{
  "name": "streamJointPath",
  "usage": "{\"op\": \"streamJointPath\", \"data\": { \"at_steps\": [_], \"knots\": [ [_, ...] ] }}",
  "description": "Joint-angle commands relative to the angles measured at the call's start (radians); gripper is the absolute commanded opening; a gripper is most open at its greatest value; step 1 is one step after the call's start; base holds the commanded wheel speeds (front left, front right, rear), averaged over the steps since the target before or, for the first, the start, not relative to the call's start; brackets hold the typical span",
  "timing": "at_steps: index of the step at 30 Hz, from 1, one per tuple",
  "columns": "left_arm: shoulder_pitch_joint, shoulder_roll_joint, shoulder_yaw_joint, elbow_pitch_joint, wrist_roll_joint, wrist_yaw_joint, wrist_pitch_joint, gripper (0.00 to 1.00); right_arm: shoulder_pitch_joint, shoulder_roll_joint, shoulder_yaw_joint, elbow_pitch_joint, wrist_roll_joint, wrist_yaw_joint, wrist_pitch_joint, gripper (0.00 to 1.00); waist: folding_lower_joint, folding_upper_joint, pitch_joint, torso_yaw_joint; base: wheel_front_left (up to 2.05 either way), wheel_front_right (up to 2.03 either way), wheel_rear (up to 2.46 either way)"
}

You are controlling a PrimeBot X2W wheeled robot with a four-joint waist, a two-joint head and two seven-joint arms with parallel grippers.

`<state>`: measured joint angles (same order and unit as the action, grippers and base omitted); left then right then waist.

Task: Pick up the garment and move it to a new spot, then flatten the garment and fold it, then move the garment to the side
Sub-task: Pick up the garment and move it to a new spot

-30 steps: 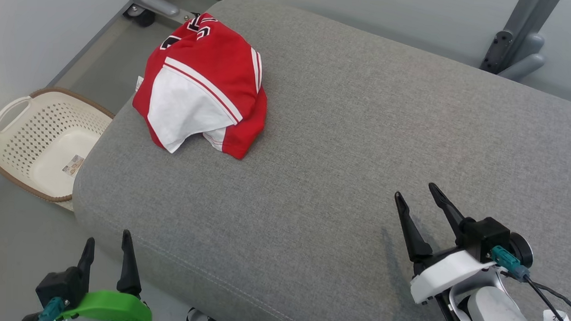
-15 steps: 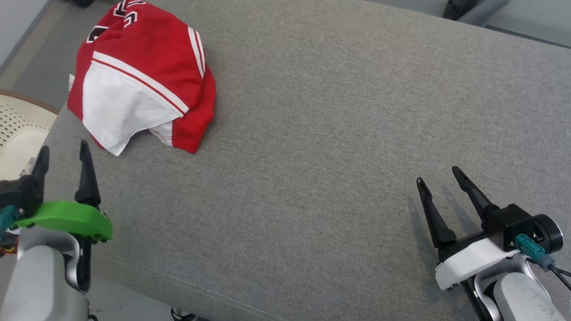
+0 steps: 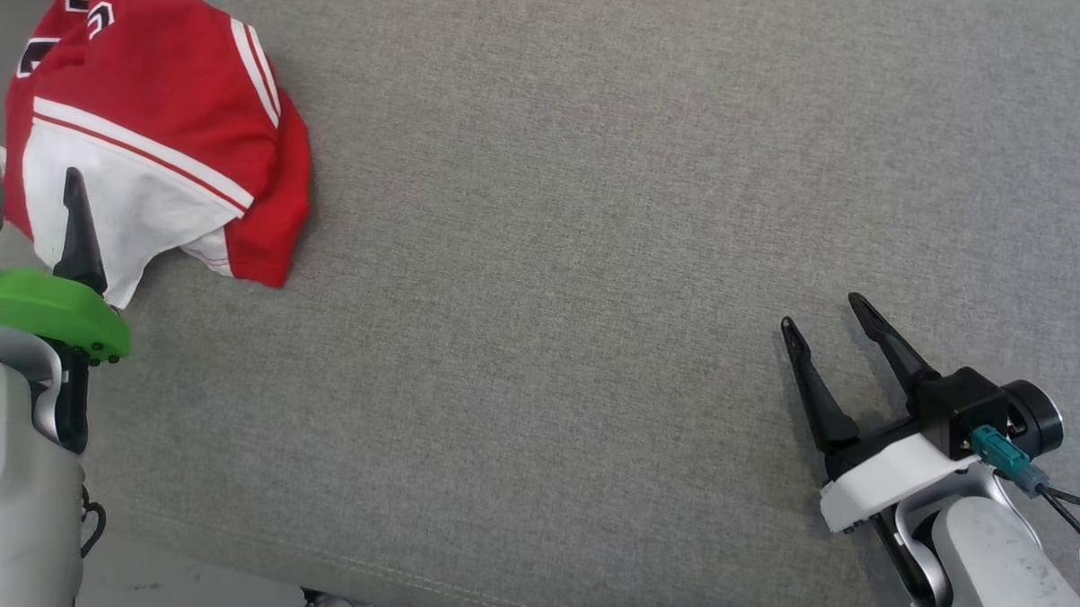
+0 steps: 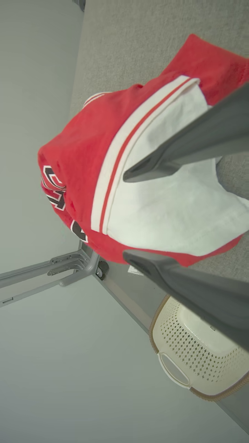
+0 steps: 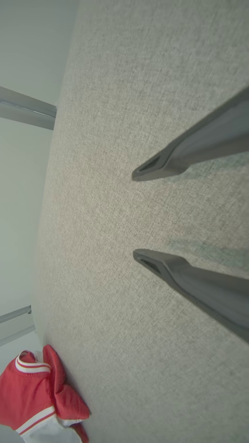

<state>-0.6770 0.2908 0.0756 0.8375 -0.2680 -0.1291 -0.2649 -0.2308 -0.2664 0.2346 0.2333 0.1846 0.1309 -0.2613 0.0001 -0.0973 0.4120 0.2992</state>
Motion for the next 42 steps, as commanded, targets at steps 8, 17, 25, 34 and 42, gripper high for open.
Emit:
{"op": "streamJointPath", "data": {
  "at_steps": [8, 17, 25, 34, 42],
  "knots": [
    [-0.082, 0.071, -0.055, 0.158, -0.126, -0.001, 0.001, 1.00, -0.019, -0.013, -0.004, -0.008, 0.007, 0.000, -0.002, 1.00, -0.0001, -0.0001, 0.049, -0.039, 0.00, 0.00, 0.00],
    [-0.103, 0.069, -0.119, 0.217, -0.233, -0.001, 0.015, 1.00, -0.021, -0.012, -0.014, -0.005, 0.010, 0.000, -0.002, 1.00, -0.0001, -0.0001, 0.062, -0.040, 0.00, 0.00, 0.00],
    [-0.101, 0.090, -0.178, 0.244, -0.317, -0.001, 0.024, 0.00, -0.039, -0.001, -0.004, 0.004, 0.015, 0.000, -0.002, 1.00, -0.0001, -0.0001, 0.058, -0.048, 0.00, 0.00, 0.00],
    [-0.174, 0.178, -0.246, 0.080, -0.276, -0.001, 0.000, 0.00, -0.016, 0.051, -0.020, 0.020, 0.028, 0.000, -0.002, 1.00, -0.0001, -0.0001, -0.022, -0.072, 0.00, 0.00, 0.00],
    [-0.263, 0.220, -0.288, -0.157, -0.166, -0.001, 0.000, 0.00, 0.014, 0.122, -0.015, 0.034, 0.042, 0.000, -0.002, 1.00, -0.0001, -0.0001, -0.125, -0.133, 0.00, 0.00, 0.00]
  ]
}}
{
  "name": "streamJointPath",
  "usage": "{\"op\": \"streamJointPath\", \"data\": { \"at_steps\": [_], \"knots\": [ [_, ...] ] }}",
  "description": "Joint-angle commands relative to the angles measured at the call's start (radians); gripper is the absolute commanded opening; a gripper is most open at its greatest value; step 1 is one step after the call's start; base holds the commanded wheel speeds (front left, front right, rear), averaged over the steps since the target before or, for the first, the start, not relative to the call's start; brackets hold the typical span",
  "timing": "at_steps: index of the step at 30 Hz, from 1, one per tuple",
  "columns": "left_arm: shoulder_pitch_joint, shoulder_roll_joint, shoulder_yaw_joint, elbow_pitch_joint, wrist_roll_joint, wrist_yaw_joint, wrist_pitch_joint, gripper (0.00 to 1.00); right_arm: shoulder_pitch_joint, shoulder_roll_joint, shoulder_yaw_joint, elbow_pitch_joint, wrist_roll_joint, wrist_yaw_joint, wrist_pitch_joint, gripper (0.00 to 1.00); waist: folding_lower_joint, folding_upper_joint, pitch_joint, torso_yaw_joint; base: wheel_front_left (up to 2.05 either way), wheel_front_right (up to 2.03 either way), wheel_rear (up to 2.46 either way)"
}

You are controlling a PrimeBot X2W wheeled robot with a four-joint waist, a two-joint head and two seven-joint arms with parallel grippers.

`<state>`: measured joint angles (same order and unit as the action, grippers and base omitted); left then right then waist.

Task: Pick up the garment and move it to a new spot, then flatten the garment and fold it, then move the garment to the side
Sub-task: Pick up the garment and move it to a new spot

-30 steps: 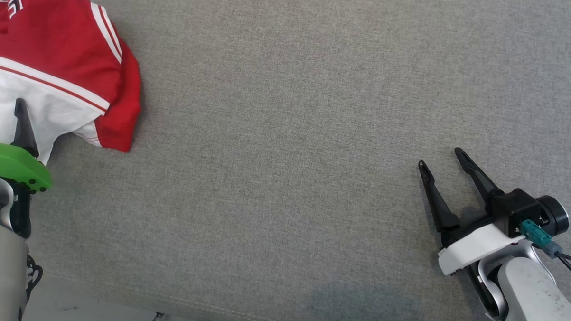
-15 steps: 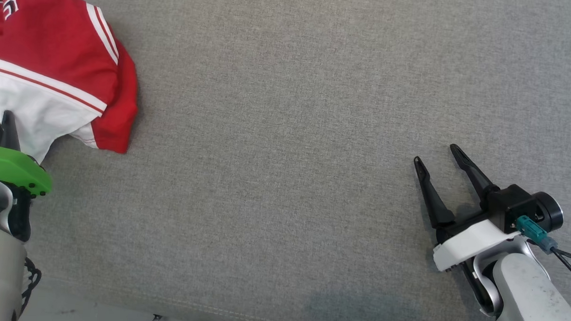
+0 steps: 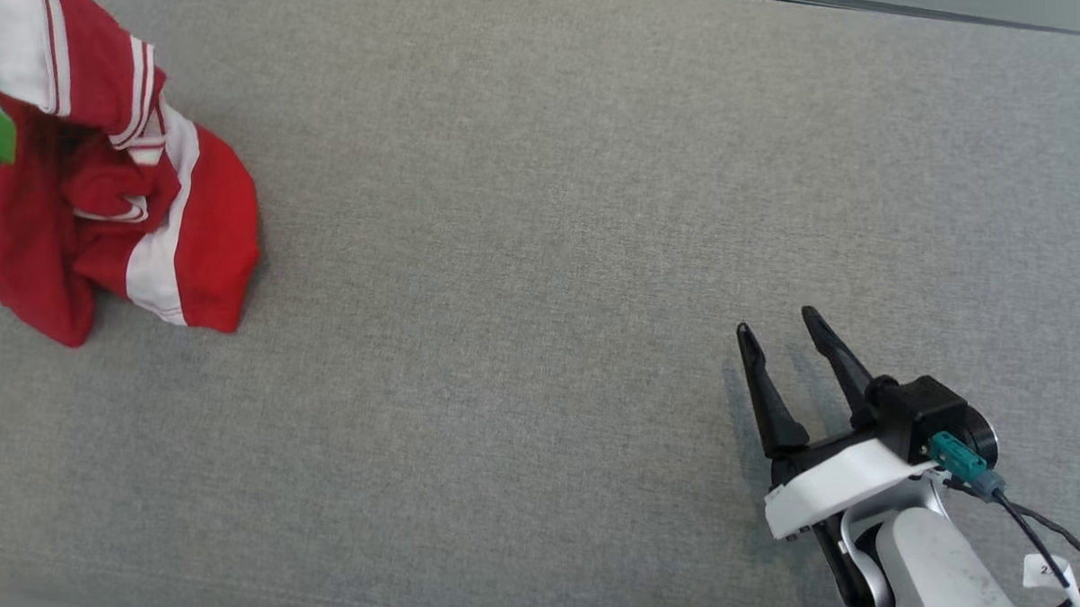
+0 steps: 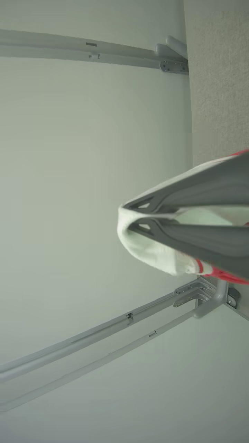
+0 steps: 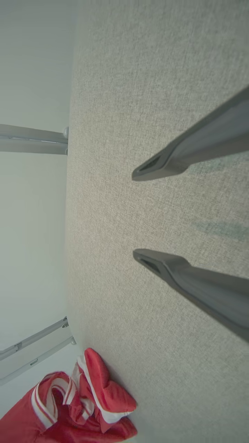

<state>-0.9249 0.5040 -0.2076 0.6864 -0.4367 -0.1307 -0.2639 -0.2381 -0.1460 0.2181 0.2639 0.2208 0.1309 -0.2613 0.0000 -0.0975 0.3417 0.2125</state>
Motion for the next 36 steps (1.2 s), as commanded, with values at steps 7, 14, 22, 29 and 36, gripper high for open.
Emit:
{"op": "streamJointPath", "data": {
  "at_steps": [7, 14, 22, 29, 36],
  "knots": [
    [-0.127, 0.000, -0.143, -0.133, 0.031, 0.000, -0.001, 0.00, 0.057, 0.044, -0.013, 0.008, 0.012, 0.000, -0.002, 1.00, 0.0000, 0.0001, -0.123, -0.159, 0.00, 0.00, 0.00],
    [-0.200, -0.054, -0.217, -0.214, 0.008, 0.000, 0.000, 0.00, 0.081, 0.059, -0.038, 0.006, 0.013, 0.000, -0.002, 1.00, 0.0000, 0.0001, -0.138, -0.287, 0.00, 0.00, 0.00],
    [-0.153, -0.181, -0.145, -0.231, -0.008, 0.043, -0.001, 0.00, 0.081, 0.070, -0.061, -0.005, 0.014, 0.000, -0.002, 1.00, 0.0000, 0.0001, -0.094, -0.408, 0.00, 0.00, 0.00],
    [-0.001, -0.367, -0.085, -0.263, 0.028, 0.035, -0.001, 0.00, 0.067, 0.085, -0.069, -0.009, 0.019, 0.000, -0.002, 1.00, 0.0000, 0.0001, -0.063, -0.459, 0.00, 0.00, 0.00],
    [0.265, -0.442, -0.033, -0.246, 0.059, 0.012, 0.000, 1.00, 0.072, 0.089, -0.067, -0.001, 0.022, 0.000, -0.002, 1.00, 0.0000, 0.0001, -0.091, -0.453, 0.00, 0.00, 0.00]
  ]
}}
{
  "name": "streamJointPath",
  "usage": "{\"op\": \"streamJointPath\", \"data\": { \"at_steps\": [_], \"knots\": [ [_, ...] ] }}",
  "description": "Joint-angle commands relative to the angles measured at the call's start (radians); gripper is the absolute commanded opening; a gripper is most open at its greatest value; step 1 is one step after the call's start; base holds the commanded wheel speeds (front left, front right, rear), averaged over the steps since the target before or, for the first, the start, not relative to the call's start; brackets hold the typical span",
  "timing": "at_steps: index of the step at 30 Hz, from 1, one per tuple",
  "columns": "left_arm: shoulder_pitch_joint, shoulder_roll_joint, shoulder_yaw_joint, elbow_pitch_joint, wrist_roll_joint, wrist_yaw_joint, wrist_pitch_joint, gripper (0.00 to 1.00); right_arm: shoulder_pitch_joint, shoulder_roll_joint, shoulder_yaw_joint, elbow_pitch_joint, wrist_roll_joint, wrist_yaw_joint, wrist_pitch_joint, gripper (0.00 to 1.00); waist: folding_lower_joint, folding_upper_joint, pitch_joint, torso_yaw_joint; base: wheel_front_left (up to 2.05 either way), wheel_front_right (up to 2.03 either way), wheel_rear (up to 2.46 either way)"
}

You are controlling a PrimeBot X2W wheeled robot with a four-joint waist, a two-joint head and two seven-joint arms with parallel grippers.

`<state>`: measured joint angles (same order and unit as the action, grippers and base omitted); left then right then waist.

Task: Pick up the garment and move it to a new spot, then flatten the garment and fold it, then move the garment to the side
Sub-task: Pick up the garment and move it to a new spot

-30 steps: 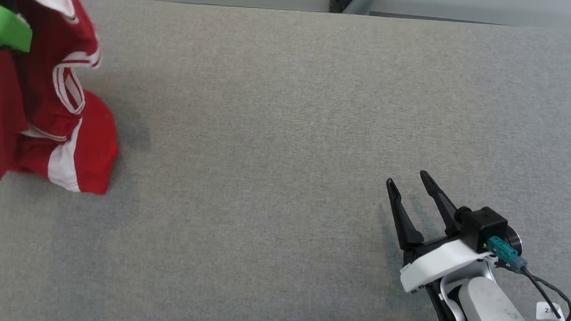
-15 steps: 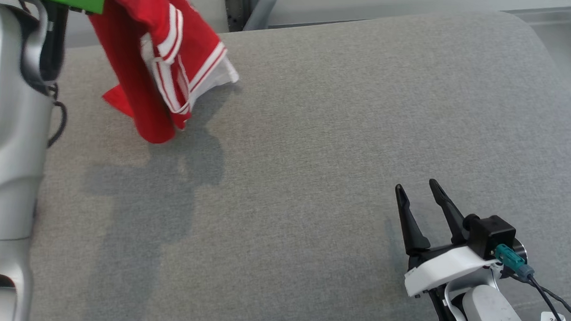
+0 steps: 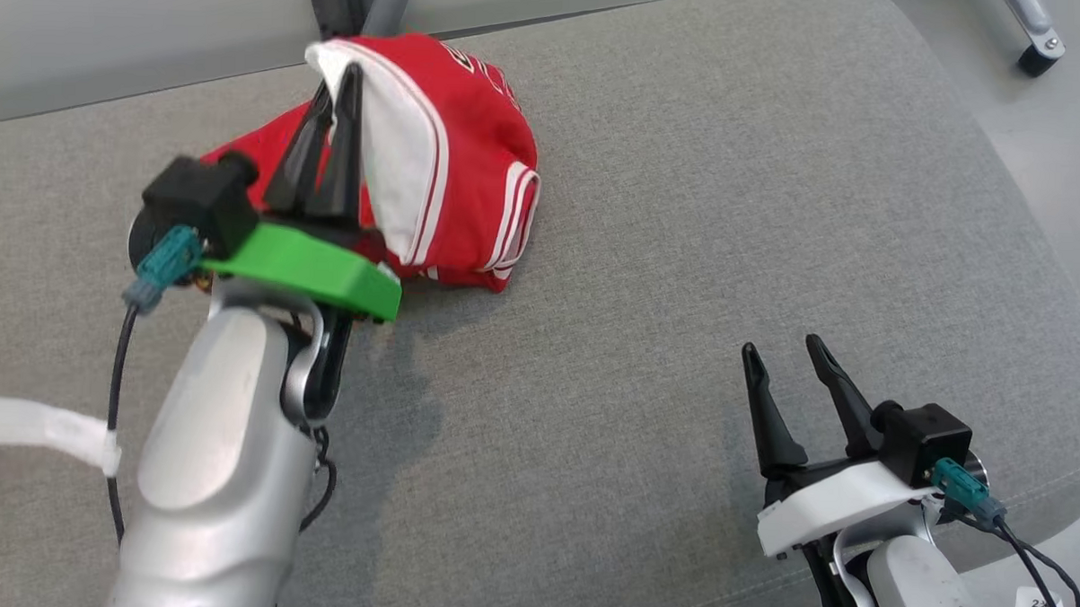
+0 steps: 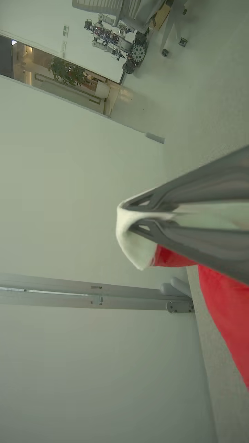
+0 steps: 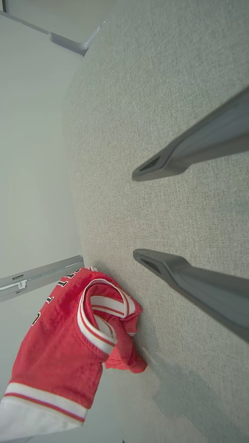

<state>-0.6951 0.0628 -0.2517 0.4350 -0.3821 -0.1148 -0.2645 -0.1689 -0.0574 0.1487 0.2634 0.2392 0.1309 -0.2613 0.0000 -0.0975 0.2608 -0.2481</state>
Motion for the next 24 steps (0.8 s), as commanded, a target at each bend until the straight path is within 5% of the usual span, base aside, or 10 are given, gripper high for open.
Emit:
{"op": "streamJointPath", "data": {
  "at_steps": [1, 24],
  "knots": [
    [0.067, -0.004, 0.034, -0.005, 0.003, -0.005, 0.000, 1.00, 0.004, 0.000, 0.005, -0.001, 0.005, 0.000, -0.002, 1.00, 0.0000, 0.0000, -0.014, 0.012, 0.00, 0.00, 0.00],
    [0.666, -0.011, 0.301, -0.225, 0.234, -0.007, 0.000, 1.00, 0.071, -0.018, 0.015, -0.004, -0.022, 0.000, -0.002, 1.00, 0.0000, 0.0000, -0.134, 0.122, 0.00, 0.00, 0.00]
  ]
}}
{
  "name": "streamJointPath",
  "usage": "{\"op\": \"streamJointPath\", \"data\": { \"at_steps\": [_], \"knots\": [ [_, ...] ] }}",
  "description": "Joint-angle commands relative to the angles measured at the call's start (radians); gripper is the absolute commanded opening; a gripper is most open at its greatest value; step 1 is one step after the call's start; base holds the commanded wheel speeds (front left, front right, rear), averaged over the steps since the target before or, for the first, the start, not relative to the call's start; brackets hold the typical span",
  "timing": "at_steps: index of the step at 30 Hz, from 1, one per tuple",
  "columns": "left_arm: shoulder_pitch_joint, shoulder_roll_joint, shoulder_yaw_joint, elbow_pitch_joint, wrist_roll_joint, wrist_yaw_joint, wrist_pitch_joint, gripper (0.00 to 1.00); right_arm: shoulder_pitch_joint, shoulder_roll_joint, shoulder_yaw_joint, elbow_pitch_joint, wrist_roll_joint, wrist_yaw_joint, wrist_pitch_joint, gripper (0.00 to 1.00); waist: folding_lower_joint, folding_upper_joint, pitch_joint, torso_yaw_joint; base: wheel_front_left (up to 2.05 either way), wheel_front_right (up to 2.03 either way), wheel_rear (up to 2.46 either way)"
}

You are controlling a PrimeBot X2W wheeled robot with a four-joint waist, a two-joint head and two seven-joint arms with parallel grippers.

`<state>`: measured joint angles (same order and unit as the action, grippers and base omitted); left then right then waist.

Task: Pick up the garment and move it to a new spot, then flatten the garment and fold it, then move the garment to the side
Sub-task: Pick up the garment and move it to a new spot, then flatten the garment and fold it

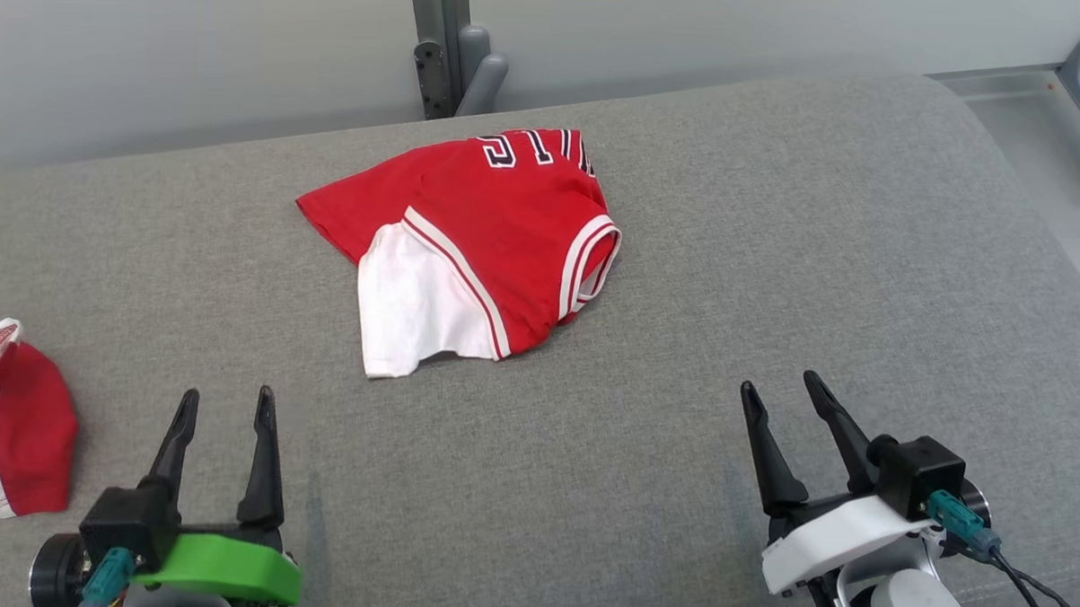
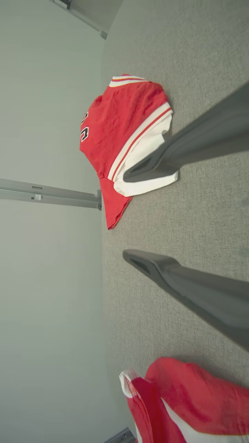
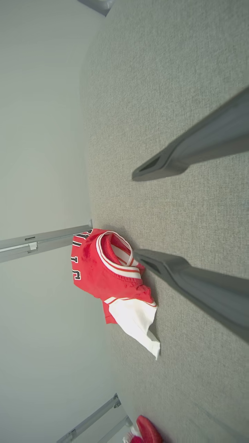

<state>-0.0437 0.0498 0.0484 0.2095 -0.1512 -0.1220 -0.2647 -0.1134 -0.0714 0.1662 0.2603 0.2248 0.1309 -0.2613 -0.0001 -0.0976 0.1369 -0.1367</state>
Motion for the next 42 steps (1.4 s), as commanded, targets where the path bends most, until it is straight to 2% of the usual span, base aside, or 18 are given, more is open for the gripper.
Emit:
{"op": "streamJointPath", "data": {
  "at_steps": [1, 7, 13, 23, 36, 42],
  "knots": [
    [0.034, 0.002, 0.002, -0.012, 0.006, 0.009, 0.000, 1.00, 0.016, -0.006, -0.003, -0.002, -0.010, 0.000, -0.002, 1.00, 0.0001, 0.0001, -0.013, 0.013, 0.00, 0.00, 0.00],
    [0.116, 0.002, -0.024, -0.036, -0.009, 0.038, 0.000, 1.00, 0.032, -0.010, -0.010, -0.006, -0.015, 0.000, -0.002, 1.00, 0.0001, 0.0001, -0.022, 0.033, 0.00, 0.00, 0.00],
    [0.111, 0.002, -0.058, -0.038, -0.022, 0.053, 0.000, 1.00, 0.025, -0.018, -0.005, -0.001, -0.010, 0.000, -0.002, 1.00, 0.0001, 0.0001, -0.007, 0.069, 0.00, 0.00, 0.00],
    [0.052, 0.002, -0.118, -0.036, -0.054, 0.055, 0.000, 1.00, -0.080, -0.035, 0.075, 0.049, 0.014, 0.000, -0.002, 1.00, 0.0001, 0.0001, 0.086, 0.189, 0.00, 0.00, 0.00],
    [-0.004, 0.002, -0.172, -0.022, -0.091, 0.063, 0.000, 1.00, -0.344, -0.075, 0.320, 0.256, 0.001, 0.000, -0.002, 1.00, 0.0001, 0.0001, 0.194, 0.408, 0.00, 0.00, 0.00],
    [-0.012, 0.002, -0.189, -0.018, -0.118, 0.071, 0.000, 1.00, -0.447, -0.090, 0.330, 0.430, -0.076, 0.000, -0.002, 1.00, 0.0001, 0.0001, 0.216, 0.474, 0.00, 0.00, 0.00]
  ]
}}
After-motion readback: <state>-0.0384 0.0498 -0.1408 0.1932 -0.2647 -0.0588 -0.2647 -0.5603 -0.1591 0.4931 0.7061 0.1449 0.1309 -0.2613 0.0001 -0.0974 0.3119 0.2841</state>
